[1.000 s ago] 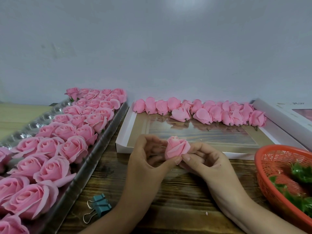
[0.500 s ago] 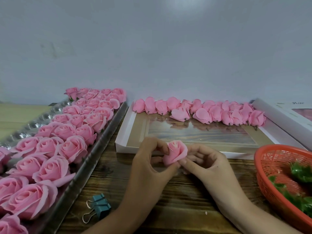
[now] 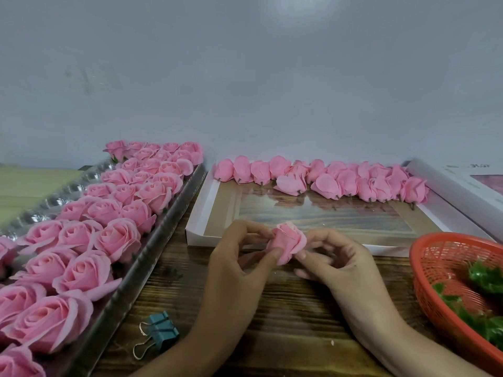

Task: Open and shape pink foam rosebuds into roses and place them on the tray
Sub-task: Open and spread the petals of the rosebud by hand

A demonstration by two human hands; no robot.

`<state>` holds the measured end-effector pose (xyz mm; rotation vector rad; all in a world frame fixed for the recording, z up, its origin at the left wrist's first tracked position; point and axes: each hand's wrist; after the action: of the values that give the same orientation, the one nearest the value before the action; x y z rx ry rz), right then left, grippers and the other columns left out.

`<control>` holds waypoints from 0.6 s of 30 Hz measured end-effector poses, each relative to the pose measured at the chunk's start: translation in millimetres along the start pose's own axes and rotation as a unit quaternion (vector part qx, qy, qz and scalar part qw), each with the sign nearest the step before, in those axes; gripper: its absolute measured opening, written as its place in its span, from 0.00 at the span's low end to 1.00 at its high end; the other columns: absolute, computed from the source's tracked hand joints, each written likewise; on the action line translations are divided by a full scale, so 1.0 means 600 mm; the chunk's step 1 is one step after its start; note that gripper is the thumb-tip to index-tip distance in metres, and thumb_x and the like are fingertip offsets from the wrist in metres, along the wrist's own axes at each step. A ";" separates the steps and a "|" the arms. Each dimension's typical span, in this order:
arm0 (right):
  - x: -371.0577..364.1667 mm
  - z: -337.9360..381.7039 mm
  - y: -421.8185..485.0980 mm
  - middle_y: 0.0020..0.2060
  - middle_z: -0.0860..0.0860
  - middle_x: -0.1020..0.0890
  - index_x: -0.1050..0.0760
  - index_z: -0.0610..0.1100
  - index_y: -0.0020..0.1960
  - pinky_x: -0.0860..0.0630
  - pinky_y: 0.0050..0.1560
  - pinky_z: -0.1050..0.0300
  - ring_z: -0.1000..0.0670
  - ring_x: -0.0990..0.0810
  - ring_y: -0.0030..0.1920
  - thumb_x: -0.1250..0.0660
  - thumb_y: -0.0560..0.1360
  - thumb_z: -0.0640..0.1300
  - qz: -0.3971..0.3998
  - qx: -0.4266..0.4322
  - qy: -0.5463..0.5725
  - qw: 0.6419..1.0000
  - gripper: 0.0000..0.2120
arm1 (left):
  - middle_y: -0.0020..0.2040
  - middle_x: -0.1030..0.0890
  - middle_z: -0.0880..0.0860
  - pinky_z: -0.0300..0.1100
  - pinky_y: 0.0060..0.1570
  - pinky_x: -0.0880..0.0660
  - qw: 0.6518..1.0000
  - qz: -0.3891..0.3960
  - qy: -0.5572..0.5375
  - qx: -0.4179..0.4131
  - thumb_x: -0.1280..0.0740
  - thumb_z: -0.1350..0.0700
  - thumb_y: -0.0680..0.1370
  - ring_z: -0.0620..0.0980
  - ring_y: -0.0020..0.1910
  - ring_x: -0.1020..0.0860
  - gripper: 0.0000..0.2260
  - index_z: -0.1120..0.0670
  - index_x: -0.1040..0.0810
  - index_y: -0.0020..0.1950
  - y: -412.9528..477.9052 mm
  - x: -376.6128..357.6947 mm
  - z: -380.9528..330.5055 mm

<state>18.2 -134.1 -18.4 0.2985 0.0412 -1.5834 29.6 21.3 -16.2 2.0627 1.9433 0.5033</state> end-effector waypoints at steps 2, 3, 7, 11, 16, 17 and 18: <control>-0.002 0.001 -0.001 0.41 0.42 0.14 0.21 0.34 0.48 0.19 0.42 0.63 0.49 0.15 0.41 0.28 0.67 0.38 0.008 0.003 0.006 1.000 0.11 | 0.47 0.18 0.48 0.34 0.48 0.23 1.000 -0.006 0.006 -0.001 0.27 0.62 0.69 0.46 0.51 0.20 0.12 0.47 0.23 0.45 0.000 0.001 0.000; -0.003 0.001 -0.002 0.42 0.42 0.14 0.21 0.35 0.49 0.19 0.44 0.62 0.48 0.14 0.42 0.28 0.67 0.39 0.016 0.003 0.007 1.000 0.12 | 0.47 0.19 0.48 0.33 0.48 0.24 1.000 -0.009 0.008 -0.004 0.26 0.62 0.69 0.46 0.51 0.20 0.12 0.47 0.23 0.45 0.000 0.001 0.000; -0.007 0.002 -0.004 0.45 0.40 0.14 0.22 0.36 0.52 0.20 0.54 0.57 0.42 0.14 0.49 0.25 0.65 0.43 0.034 0.004 -0.005 0.999 0.18 | 0.46 0.20 0.48 0.34 0.47 0.23 0.999 -0.007 0.025 -0.021 0.25 0.62 0.68 0.47 0.50 0.20 0.14 0.46 0.25 0.44 -0.001 0.000 0.001; -0.007 0.000 0.000 0.40 0.42 0.14 0.22 0.35 0.49 0.20 0.45 0.63 0.48 0.14 0.41 0.26 0.64 0.40 0.018 0.014 0.000 1.000 0.16 | 0.45 0.22 0.45 0.34 0.45 0.23 0.997 0.006 0.055 -0.046 0.24 0.60 0.68 0.48 0.48 0.21 0.14 0.46 0.25 0.46 -0.002 -0.002 0.000; -0.007 0.001 0.000 0.38 0.43 0.15 0.19 0.37 0.47 0.21 0.42 0.66 0.51 0.16 0.38 0.26 0.64 0.41 0.022 0.028 -0.018 0.999 0.13 | 0.46 0.23 0.45 0.36 0.44 0.24 0.998 -0.001 0.057 -0.040 0.24 0.60 0.67 0.49 0.48 0.22 0.17 0.46 0.26 0.47 -0.001 -0.001 0.004; -0.007 0.003 -0.001 0.37 0.43 0.15 0.19 0.38 0.46 0.21 0.43 0.65 0.51 0.16 0.38 0.26 0.63 0.41 0.022 0.035 -0.032 0.999 0.13 | 0.45 0.23 0.46 0.36 0.44 0.24 0.997 0.000 0.060 -0.043 0.24 0.60 0.67 0.49 0.48 0.22 0.16 0.47 0.26 0.47 -0.002 -0.001 0.004; -0.007 0.004 -0.001 0.37 0.44 0.14 0.18 0.38 0.46 0.21 0.43 0.65 0.52 0.16 0.38 0.26 0.63 0.42 0.023 0.043 -0.049 0.998 0.13 | 0.45 0.23 0.46 0.36 0.44 0.24 0.997 0.001 0.064 -0.048 0.24 0.60 0.67 0.49 0.47 0.22 0.16 0.47 0.26 0.47 -0.002 0.000 0.004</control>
<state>17.3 -130.2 -15.0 0.2868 -0.1092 -1.5554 29.7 21.2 -18.8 2.0174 1.9464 0.7300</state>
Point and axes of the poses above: each hand's wrist, its own y-axis towards the middle knuckle, its own x-axis out of the back of the hand, z = x × y
